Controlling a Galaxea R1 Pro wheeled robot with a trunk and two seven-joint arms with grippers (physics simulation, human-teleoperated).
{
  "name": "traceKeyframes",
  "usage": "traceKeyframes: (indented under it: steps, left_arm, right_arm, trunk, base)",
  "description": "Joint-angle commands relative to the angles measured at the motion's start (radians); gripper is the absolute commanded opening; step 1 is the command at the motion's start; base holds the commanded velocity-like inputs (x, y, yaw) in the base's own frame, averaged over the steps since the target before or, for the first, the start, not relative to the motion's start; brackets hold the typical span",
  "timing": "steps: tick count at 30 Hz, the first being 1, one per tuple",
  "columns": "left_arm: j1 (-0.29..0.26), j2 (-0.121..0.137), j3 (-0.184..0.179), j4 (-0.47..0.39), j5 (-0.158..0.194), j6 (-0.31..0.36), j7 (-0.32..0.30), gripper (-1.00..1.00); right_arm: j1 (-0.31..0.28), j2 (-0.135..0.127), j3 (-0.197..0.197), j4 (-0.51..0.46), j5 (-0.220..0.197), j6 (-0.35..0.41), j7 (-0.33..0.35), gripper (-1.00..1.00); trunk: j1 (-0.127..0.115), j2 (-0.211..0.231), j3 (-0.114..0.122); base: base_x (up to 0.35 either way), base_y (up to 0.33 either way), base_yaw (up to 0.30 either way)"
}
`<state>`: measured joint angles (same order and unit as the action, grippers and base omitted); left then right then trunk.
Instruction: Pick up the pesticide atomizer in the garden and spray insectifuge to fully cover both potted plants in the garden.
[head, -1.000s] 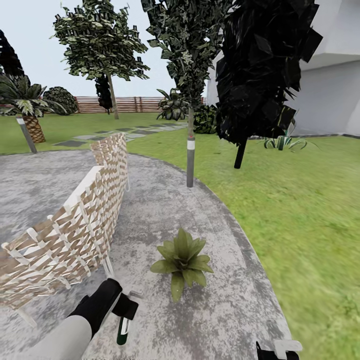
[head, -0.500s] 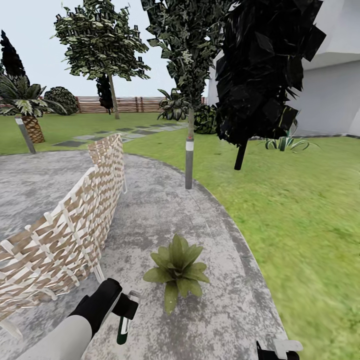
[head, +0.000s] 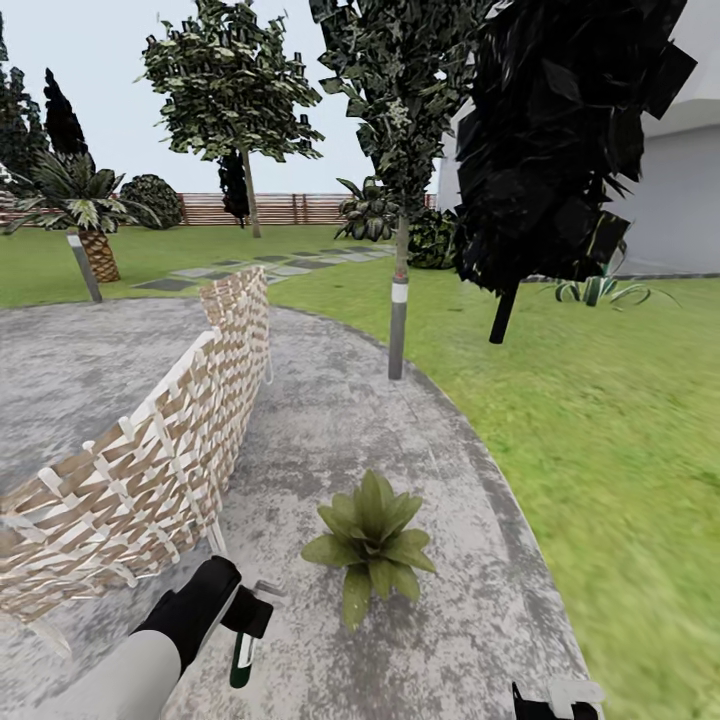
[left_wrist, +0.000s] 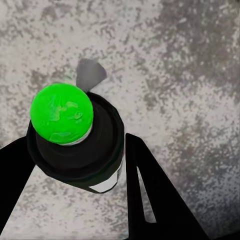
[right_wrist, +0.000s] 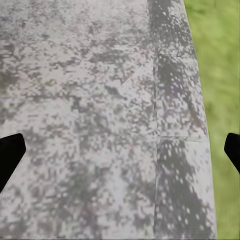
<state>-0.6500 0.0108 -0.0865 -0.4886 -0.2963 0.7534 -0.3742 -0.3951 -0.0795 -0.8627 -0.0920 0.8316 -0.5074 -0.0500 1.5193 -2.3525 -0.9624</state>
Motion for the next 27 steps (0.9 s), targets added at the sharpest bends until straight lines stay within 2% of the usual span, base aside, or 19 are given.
traceKeyframes:
  steps: [1,8,12,17,21,22,24,27]
  left_arm:
    - [0.0,-0.001,-0.004,-0.001,-0.011,0.001,-0.009,-1.0]
    - [0.0,-0.007,-0.005,0.004,-0.011,-0.011,-0.008,-1.0]
    - [0.0,-0.004,-0.005,0.008,-0.012,-0.051,-0.007,-1.0]
    - [0.001,0.007,-0.005,0.014,-0.014,-0.05,0.015,-1.0]
    - [0.001,-0.004,-0.004,0.015,-0.009,-0.045,0.091,-1.0]
    - [0.001,-0.008,-0.003,0.016,0.002,-0.046,0.103,-1.0]
    - [0.001,-0.013,-0.004,0.016,0.017,-0.049,0.109,-1.0]
    - [0.003,-0.028,-0.007,0.031,0.02,-0.052,0.101,-1.0]
  right_arm:
    - [-0.001,0.0,-0.005,0.001,0.011,-0.003,-0.005,1.0]
    - [-0.001,0.0,-0.006,0.001,0.011,-0.003,-0.005,1.0]
    - [-0.001,0.0,-0.006,0.001,0.011,-0.003,-0.005,1.0]
    - [-0.001,0.0,-0.005,0.001,0.011,-0.003,-0.005,1.0]
    - [-0.001,0.0,-0.005,0.001,0.011,-0.003,-0.005,1.0]
    - [-0.001,0.0,-0.005,0.001,0.011,-0.003,-0.005,1.0]
    - [-0.001,0.0,-0.005,0.001,0.011,-0.003,-0.005,1.0]
    - [-0.001,0.0,-0.005,0.001,0.011,-0.003,-0.005,1.0]
  trunk:
    - [0.0,0.0,-0.001]
    - [0.0,0.0,-0.001]
    - [0.0,0.0,-0.001]
    - [0.0,0.0,-0.001]
    - [0.0,0.0,-0.001]
    - [0.0,0.0,-0.001]
    - [0.0,0.0,-0.001]
    - [0.0,0.0,-0.001]
  base:
    - [0.226,0.0,0.101]
    - [0.278,0.0,0.02]
    - [0.04,0.0,0.0]
    - [0.002,0.0,0.0]
    - [0.0,0.0,0.0]
    - [0.0,0.0,0.0]
    - [0.0,0.0,0.0]
    - [0.0,0.0,0.0]
